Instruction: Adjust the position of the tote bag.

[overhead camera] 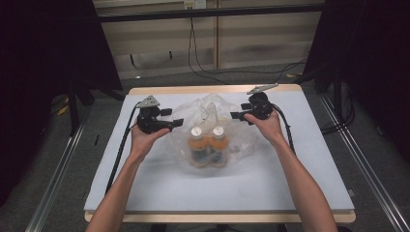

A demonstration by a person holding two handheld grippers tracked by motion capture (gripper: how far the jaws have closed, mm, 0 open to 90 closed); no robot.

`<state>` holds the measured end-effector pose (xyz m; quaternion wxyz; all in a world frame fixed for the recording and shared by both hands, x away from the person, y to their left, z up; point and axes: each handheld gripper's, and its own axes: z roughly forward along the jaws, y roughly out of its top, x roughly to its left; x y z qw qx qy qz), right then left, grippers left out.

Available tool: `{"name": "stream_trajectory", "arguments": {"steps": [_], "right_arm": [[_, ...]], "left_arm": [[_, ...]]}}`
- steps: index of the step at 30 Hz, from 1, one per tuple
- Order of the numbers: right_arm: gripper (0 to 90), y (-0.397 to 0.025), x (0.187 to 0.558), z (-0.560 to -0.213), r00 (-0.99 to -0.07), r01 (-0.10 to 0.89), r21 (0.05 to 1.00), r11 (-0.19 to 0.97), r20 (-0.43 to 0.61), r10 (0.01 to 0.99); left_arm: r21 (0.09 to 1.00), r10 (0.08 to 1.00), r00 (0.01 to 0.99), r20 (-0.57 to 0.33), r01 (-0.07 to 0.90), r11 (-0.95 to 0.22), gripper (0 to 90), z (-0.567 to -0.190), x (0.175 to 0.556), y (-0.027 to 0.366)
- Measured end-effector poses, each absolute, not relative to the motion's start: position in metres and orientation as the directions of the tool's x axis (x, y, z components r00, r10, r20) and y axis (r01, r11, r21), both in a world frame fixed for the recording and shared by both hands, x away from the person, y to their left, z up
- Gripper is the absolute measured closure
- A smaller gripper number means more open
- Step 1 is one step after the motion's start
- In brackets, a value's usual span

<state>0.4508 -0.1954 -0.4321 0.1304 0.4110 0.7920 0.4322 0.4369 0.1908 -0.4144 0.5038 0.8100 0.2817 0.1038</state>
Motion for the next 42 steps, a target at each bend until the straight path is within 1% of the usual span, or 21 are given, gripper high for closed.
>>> {"name": "stream_trajectory", "arguments": {"steps": [2,3,4,6,7,9,10,11,12,15,18,19,22,26,31,33,38,42], "right_arm": [[34.1,-0.196,0.451,-0.437,-0.624,0.556,0.781,0.285,0.165,0.764],[35.9,-0.196,0.451,-0.440,-0.623,0.561,0.778,0.283,0.172,0.763],[37.5,-0.197,0.451,-0.443,-0.621,0.569,0.774,0.279,0.181,0.763],[42.7,-0.197,0.451,-0.449,-0.624,0.584,0.760,0.284,0.196,0.757],[45.0,-0.197,0.451,-0.452,-0.625,0.590,0.753,0.290,0.198,0.755],[53.1,-0.194,0.450,-0.456,-0.629,0.586,0.754,0.297,0.193,0.753],[53.1,-0.194,0.450,-0.456,-0.629,0.586,0.754,0.297,0.193,0.753],[57.4,-0.194,0.450,-0.457,-0.631,0.588,0.755,0.289,0.204,0.749],[67.1,-0.191,0.450,-0.458,-0.640,0.584,0.758,0.289,0.211,0.739],[78.9,-0.187,0.448,-0.460,-0.655,0.578,0.759,0.300,0.212,0.726],[87.2,-0.186,0.443,-0.458,-0.667,0.552,0.780,0.293,0.202,0.717],[89.7,-0.187,0.440,-0.457,-0.660,0.547,0.791,0.275,0.205,0.723],[90.0,-0.194,0.435,-0.453,-0.658,0.534,0.806,0.253,0.209,0.723],[90.0,-0.200,0.427,-0.442,-0.661,0.507,0.830,0.232,0.202,0.723],[90.0,-0.208,0.421,-0.428,-0.656,0.474,0.862,0.180,0.209,0.726],[90.0,-0.214,0.416,-0.417,-0.658,0.439,0.887,0.144,0.208,0.724],[90.0,-0.220,0.408,-0.403,-0.665,0.402,0.909,0.111,0.207,0.717],[90.0,-0.221,0.402,-0.399,-0.673,0.390,0.913,0.119,0.194,0.714]], "left_arm": [[0.861,0.539,0.828,-0.153,0.379,-0.338,35.8,-0.421,0.435,0.193],[0.862,0.535,0.829,-0.162,0.383,-0.332,39.7,-0.424,0.434,0.194],[0.862,0.532,0.830,-0.166,0.385,-0.331,41.6,-0.427,0.433,0.195],[0.854,0.527,0.830,-0.181,0.399,-0.335,48.7,-0.433,0.433,0.195],[0.850,0.525,0.833,-0.176,0.398,-0.346,52.0,-0.435,0.432,0.195],[0.848,0.521,0.836,-0.170,0.394,-0.354,59.8,-0.437,0.432,0.196],[0.848,0.521,0.836,-0.170,0.394,-0.354,64.5,-0.437,0.432,0.196],[0.849,0.518,0.838,-0.172,0.393,-0.353,64.5,-0.437,0.431,0.197],[0.851,0.515,0.840,-0.171,0.389,-0.353,72.3,-0.437,0.431,0.198],[0.849,0.504,0.846,-0.173,0.388,-0.359,81.9,-0.439,0.428,0.200],[0.845,0.505,0.844,-0.178,0.395,-0.362,86.2,-0.439,0.425,0.203],[0.845,0.509,0.843,-0.175,0.394,-0.361,87.4,-0.438,0.423,0.204],[0.852,0.506,0.845,-0.174,0.387,-0.353,88.5,-0.436,0.421,0.206],[0.879,0.520,0.833,-0.189,0.379,-0.289,89.2,-0.428,0.419,0.213],[0.901,0.524,0.833,-0.179,0.352,-0.251,89.5,-0.418,0.415,0.218],[0.914,0.524,0.832,-0.184,0.340,-0.220,89.7,-0.411,0.413,0.222],[0.922,0.530,0.832,-0.165,0.321,-0.217,89.7,-0.404,0.410,0.226],[0.931,0.517,0.840,-0.168,0.307,-0.196,89.9,-0.400,0.407,0.226]]}}
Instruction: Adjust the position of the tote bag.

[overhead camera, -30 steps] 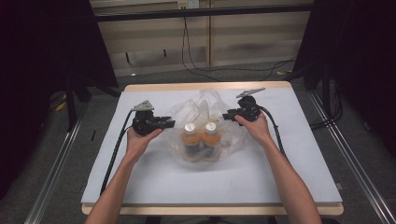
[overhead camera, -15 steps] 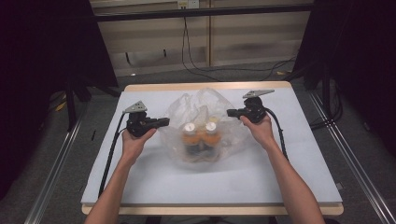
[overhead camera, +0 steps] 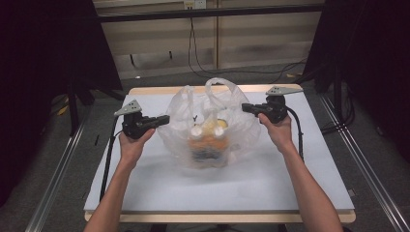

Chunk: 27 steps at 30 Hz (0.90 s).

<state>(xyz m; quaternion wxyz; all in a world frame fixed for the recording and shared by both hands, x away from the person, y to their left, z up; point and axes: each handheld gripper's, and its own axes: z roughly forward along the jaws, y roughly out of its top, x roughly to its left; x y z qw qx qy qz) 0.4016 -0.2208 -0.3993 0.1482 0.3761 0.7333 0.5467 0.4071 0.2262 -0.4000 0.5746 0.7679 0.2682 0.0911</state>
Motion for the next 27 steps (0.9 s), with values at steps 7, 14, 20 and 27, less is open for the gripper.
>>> {"name": "stream_trajectory", "arguments": {"steps": [7,14,20,27], "right_arm": [[90.0,-0.229,0.388,-0.392,-0.687,0.357,0.929,0.094,0.193,0.701],[90.0,-0.235,0.376,-0.375,-0.684,0.315,0.945,0.090,0.160,0.712],[90.0,-0.239,0.370,-0.367,-0.684,0.295,0.953,0.074,0.157,0.713],[90.0,-0.237,0.361,-0.352,-0.702,0.247,0.966,0.068,0.130,0.700]], "left_arm": [[0.945,0.504,0.854,-0.132,0.262,-0.195,90.0,-0.385,0.398,0.226],[0.963,0.481,0.870,-0.106,0.210,-0.168,90.0,-0.371,0.388,0.227],[0.969,0.471,0.876,-0.099,0.192,-0.154,90.0,-0.367,0.387,0.227],[0.976,0.480,0.873,-0.091,0.174,-0.132,90.0,-0.358,0.384,0.236]]}}
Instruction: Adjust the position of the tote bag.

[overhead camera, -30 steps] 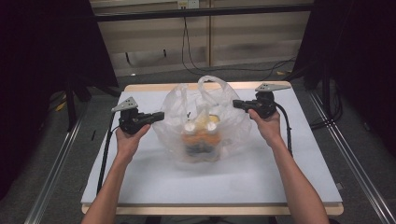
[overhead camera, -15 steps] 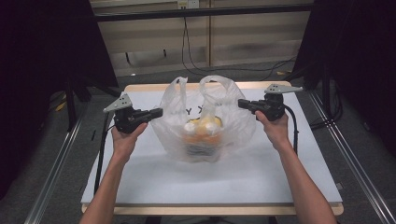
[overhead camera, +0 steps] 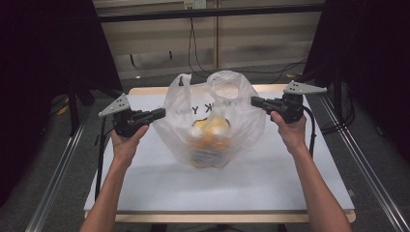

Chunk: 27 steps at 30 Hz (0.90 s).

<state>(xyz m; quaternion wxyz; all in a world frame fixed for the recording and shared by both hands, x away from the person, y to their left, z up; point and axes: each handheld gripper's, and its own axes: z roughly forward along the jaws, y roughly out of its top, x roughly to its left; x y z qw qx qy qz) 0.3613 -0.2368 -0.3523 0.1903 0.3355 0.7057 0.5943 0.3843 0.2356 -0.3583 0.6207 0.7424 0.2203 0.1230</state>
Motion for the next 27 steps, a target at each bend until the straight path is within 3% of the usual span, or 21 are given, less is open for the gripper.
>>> {"name": "stream_trajectory", "arguments": {"steps": [12,27], "right_arm": [[90.0,-0.241,0.342,-0.333,-0.714,0.193,0.979,0.063,0.096,0.694],[90.0,-0.268,0.312,-0.339,-0.685,0.243,0.966,0.090,0.105,0.721]], "left_arm": [[0.981,0.449,0.892,-0.057,0.134,-0.141,90.0,-0.347,0.374,0.232],[0.971,0.465,0.884,-0.041,0.144,-0.188,90.0,-0.352,0.349,0.256]]}}
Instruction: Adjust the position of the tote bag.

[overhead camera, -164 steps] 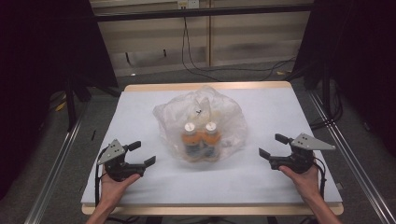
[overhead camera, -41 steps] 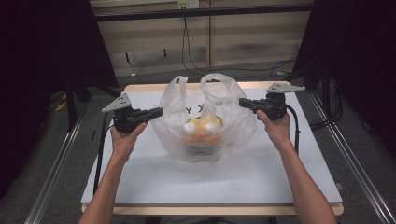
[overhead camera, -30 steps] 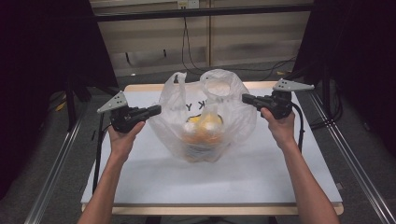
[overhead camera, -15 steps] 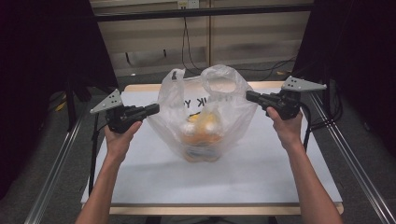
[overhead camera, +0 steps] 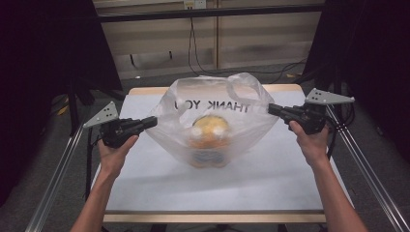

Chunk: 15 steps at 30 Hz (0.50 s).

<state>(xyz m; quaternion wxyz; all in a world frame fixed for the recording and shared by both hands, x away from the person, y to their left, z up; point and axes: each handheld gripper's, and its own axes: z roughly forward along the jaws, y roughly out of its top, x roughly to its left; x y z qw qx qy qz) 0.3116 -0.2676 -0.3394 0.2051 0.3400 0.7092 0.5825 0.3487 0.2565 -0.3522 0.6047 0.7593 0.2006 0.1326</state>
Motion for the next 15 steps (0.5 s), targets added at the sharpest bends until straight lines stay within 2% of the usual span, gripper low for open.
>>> {"name": "stream_trajectory", "arguments": {"steps": [3,8,15], "right_arm": [[90.0,-0.273,0.302,-0.342,-0.672,0.256,0.959,0.118,0.089,0.735],[90.0,-0.278,0.292,-0.346,-0.681,0.247,0.962,0.117,0.086,0.728],[90.0,-0.280,0.282,-0.350,-0.686,0.231,0.966,0.114,0.079,0.724]], "left_arm": [[0.971,0.458,0.887,-0.057,0.155,-0.180,90.0,-0.355,0.344,0.262],[0.971,0.448,0.893,-0.035,0.137,-0.198,90.0,-0.353,0.340,0.263],[0.972,0.448,0.892,-0.060,0.154,-0.176,90.0,-0.357,0.339,0.265]]}}
